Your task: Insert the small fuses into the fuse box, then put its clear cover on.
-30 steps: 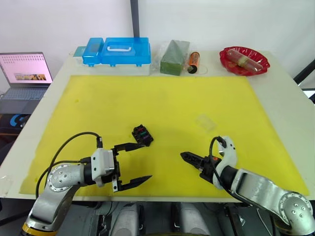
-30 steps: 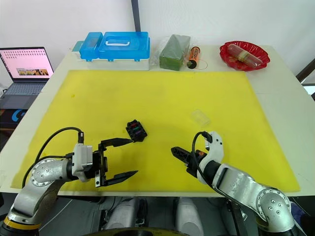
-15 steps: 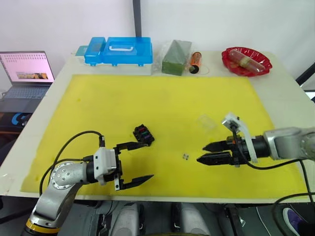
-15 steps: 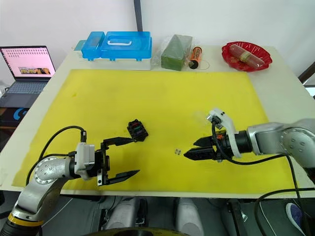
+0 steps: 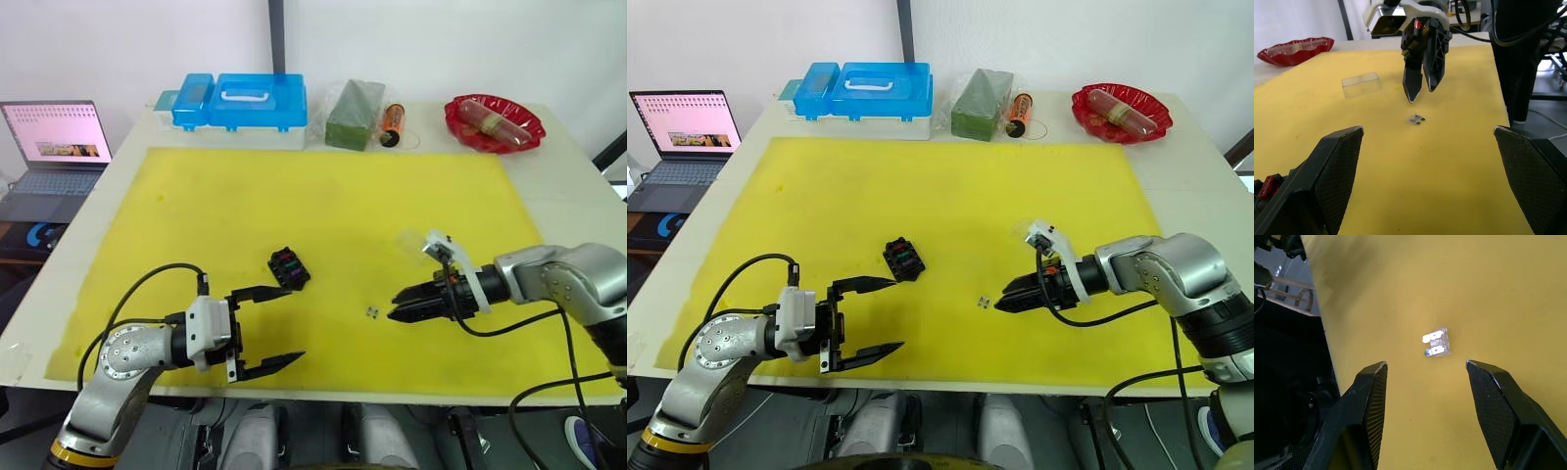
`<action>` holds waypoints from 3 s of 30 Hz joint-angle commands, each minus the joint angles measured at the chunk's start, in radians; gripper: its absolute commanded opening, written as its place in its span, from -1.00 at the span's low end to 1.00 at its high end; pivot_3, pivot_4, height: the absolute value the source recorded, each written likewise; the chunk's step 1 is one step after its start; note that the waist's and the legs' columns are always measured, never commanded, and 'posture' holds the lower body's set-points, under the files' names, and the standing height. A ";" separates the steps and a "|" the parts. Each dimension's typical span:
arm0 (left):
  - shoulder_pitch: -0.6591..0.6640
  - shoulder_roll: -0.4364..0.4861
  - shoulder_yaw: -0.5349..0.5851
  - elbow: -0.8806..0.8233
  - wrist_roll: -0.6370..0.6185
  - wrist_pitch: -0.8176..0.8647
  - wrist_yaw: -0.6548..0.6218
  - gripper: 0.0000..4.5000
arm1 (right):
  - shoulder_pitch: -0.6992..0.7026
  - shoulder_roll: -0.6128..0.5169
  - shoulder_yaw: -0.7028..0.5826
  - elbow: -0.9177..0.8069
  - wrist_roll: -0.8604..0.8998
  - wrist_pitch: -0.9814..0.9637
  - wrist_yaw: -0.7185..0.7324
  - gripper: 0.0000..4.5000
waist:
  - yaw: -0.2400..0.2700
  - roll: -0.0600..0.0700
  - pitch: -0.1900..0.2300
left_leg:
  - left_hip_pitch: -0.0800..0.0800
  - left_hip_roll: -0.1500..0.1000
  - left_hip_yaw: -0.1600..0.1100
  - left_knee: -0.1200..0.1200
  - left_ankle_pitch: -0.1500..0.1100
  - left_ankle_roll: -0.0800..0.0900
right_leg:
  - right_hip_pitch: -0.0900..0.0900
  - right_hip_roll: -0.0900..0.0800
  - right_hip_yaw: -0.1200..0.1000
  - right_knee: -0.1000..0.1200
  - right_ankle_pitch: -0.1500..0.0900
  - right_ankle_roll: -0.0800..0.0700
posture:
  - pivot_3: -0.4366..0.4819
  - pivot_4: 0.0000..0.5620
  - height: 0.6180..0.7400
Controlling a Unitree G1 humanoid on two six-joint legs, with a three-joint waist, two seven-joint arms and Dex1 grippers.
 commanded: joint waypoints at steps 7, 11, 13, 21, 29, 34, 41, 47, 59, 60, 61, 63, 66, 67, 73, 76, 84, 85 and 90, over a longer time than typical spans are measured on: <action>-0.010 0.004 0.016 -0.009 -0.004 -0.020 -0.005 1.00 | -0.023 0.063 -0.043 0.023 -0.055 0.058 0.032 -0.05 | -0.001 0.000 0.000 | 0.000 -0.001 0.000 0.000 0.000 0.000 | 0.000 -0.002 0.000 0.000 0.000 0.000 | -0.05 -0.47 1.00; -0.009 0.003 0.014 -0.006 -0.003 -0.022 -0.007 1.00 | -0.029 0.088 -0.042 0.029 -0.067 0.078 0.035 -0.32 | -0.002 0.000 0.000 | 0.000 -0.001 0.000 0.000 0.000 0.000 | 0.000 -0.004 -0.001 0.000 0.000 0.000 | -0.05 -0.47 1.00; -0.012 0.002 0.014 -0.003 -0.002 -0.024 -0.007 1.00 | -0.029 0.103 -0.036 0.038 -0.084 0.075 0.034 -0.32 | -0.002 0.000 0.000 | 0.000 -0.002 0.000 0.000 0.000 -0.001 | 0.000 -0.004 -0.001 0.000 0.000 0.000 | -0.05 -0.47 1.00; -0.022 -0.002 0.009 0.004 0.001 -0.032 -0.009 1.00 | -0.047 0.140 -0.038 0.087 -0.112 0.104 0.044 -0.32 | -0.003 0.001 0.000 | 0.000 -0.002 0.000 0.000 0.000 -0.001 | 0.000 -0.005 -0.001 0.000 0.000 -0.001 | -0.05 -0.47 1.00; -0.027 -0.007 -0.007 -0.020 0.008 -0.015 0.012 1.00 | -0.060 0.156 -0.040 0.110 -0.127 0.131 0.060 -0.32 | -0.003 0.001 0.000 | 0.000 -0.002 0.000 -0.001 0.000 -0.001 | -0.001 -0.005 -0.001 0.000 0.000 -0.001 | -0.05 -0.47 1.00; -0.034 -0.005 -0.009 -0.039 0.004 0.002 0.024 1.00 | -0.063 0.190 -0.030 0.122 -0.143 0.136 0.046 -0.32 | -0.006 0.001 0.000 | 0.000 -0.002 0.000 -0.001 -0.001 -0.001 | -0.001 -0.006 -0.001 0.000 0.000 -0.001 | -0.05 -0.47 1.00; -0.023 0.006 0.008 -0.041 -0.008 0.001 0.015 1.00 | -0.059 0.218 -0.024 0.112 -0.166 0.139 0.042 -0.32 | -0.013 0.001 0.000 | 0.000 -0.002 0.000 -0.002 -0.001 -0.001 | -0.001 -0.006 -0.001 0.000 0.000 -0.001 | -0.05 -0.47 1.00; -0.009 0.006 0.011 -0.036 -0.005 -0.012 0.009 1.00 | -0.051 0.230 -0.031 0.112 -0.178 0.135 0.038 -0.92 | -0.026 0.001 0.000 | 0.000 -0.002 0.000 -0.002 -0.001 -0.001 | -0.001 -0.006 -0.001 0.000 0.000 -0.001 | -0.05 -0.47 1.00; 0.013 0.005 0.037 -0.006 -0.003 -0.039 0.004 1.00 | -0.072 0.165 -0.135 -0.020 -0.116 0.177 0.054 -0.99 | -0.024 0.003 0.001 | 0.000 -0.002 0.000 -0.003 -0.001 -0.002 | -0.002 -0.006 -0.001 0.000 0.000 -0.001 | -0.05 -0.47 1.00; 0.023 0.006 0.052 -0.014 -0.011 -0.032 0.016 1.00 | -0.078 0.153 -0.145 -0.066 -0.106 0.174 0.055 -0.99 | -0.025 0.004 0.002 | 0.000 -0.002 0.000 -0.003 -0.001 -0.002 | -0.002 -0.006 -0.001 0.000 0.000 -0.001 | -0.05 -0.47 1.00; 0.039 0.007 0.068 -0.023 -0.020 -0.023 0.027 1.00 | -0.088 0.149 -0.161 -0.108 -0.091 0.177 0.050 -0.99 | -0.025 0.004 0.002 | -0.001 -0.002 0.000 -0.003 -0.002 -0.003 | -0.002 -0.006 -0.001 0.000 0.000 -0.001 | -0.05 -0.47 1.00; 0.071 0.007 0.098 -0.039 -0.027 -0.010 0.051 1.00 | -0.115 0.163 -0.202 -0.170 -0.062 0.197 0.017 -0.99 | -0.031 0.005 0.002 | -0.001 -0.002 0.000 -0.003 -0.002 -0.003 | -0.003 -0.006 -0.001 -0.001 0.000 -0.001 | -0.05 -0.47 1.00; 0.102 -0.015 0.145 -0.061 -0.040 0.027 0.130 1.00 | -0.147 0.183 -0.224 -0.236 -0.070 0.173 -0.040 -0.99 | -0.028 0.005 0.002 | 0.000 -0.002 0.000 -0.003 -0.002 -0.004 | -0.003 -0.006 -0.001 0.000 0.000 -0.001 | -0.05 -0.47 1.00; 0.104 -0.027 0.164 -0.063 -0.046 0.045 0.167 1.00 | -0.156 0.194 -0.229 -0.250 -0.075 0.165 -0.063 -0.99 | -0.026 0.005 0.002 | 0.000 -0.002 0.000 -0.003 -0.002 -0.004 | -0.003 -0.006 -0.001 0.000 0.000 -0.001 | -0.05 -0.47 1.00; 0.057 -0.074 0.201 -0.018 -0.017 0.089 0.288 1.00 | -0.174 0.218 -0.191 -0.283 -0.159 0.045 -0.138 -0.99 | -0.024 0.005 0.002 | -0.001 -0.004 0.000 -0.003 -0.002 -0.004 | -0.002 -0.009 -0.002 -0.001 0.000 -0.001 | -0.05 -0.47 1.00; 0.027 -0.083 0.192 0.004 -0.006 0.104 0.310 1.00 | -0.214 0.216 -0.115 -0.253 -0.223 -0.059 -0.089 -0.99 | -0.027 0.005 0.002 | -0.001 -0.004 0.001 -0.003 -0.002 -0.004 | -0.002 -0.009 -0.002 -0.001 0.000 -0.001 | -0.05 -0.47 1.00; -0.061 -0.099 0.165 0.090 0.009 0.132 0.312 1.00 | -0.444 0.389 0.126 0.044 -0.464 -0.394 0.048 -0.99 | -0.035 0.005 0.003 | 0.000 -0.004 0.001 -0.003 -0.002 -0.004 | -0.002 -0.008 -0.002 0.000 0.000 0.000 | -0.05 -0.47 1.00; -0.068 -0.107 0.161 0.111 0.021 0.125 0.316 1.00 | -0.468 0.422 0.162 0.096 -0.510 -0.455 0.062 -0.99 | -0.033 0.005 0.003 | 0.000 -0.004 0.002 -0.003 -0.002 -0.004 | -0.003 -0.008 -0.002 0.001 0.000 0.000 | -0.05 -0.47 1.00; -0.077 -0.131 0.137 0.135 0.043 0.107 0.306 1.00 | -0.547 0.549 0.240 0.316 -0.633 -0.639 0.137 -0.99 | -0.026 0.005 0.003 | -0.001 -0.004 0.001 -0.003 -0.002 -0.004 | -0.003 -0.008 -0.004 0.003 0.001 0.000 | -0.05 -0.47 1.00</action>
